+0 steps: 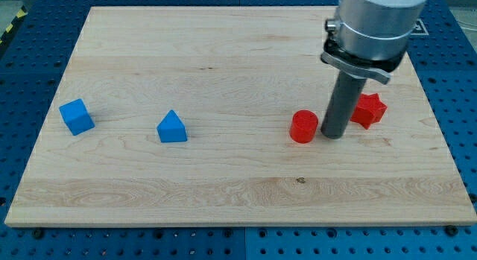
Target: Slide the red star towards the bottom side of the group of blocks
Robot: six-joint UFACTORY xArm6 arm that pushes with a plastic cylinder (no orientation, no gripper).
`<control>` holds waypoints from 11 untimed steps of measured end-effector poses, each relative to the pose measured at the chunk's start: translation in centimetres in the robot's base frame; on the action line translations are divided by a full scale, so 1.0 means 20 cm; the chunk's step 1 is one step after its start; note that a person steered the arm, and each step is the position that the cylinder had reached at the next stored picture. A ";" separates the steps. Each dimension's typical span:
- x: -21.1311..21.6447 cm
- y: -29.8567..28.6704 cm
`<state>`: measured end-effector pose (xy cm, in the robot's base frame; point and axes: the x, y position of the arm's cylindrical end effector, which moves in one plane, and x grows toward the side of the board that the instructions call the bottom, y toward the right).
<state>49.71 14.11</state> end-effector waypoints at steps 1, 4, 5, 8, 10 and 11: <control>-0.01 0.13; -0.28 0.22; -0.39 0.26; -0.29 0.38; -0.45 0.56; -0.53 0.58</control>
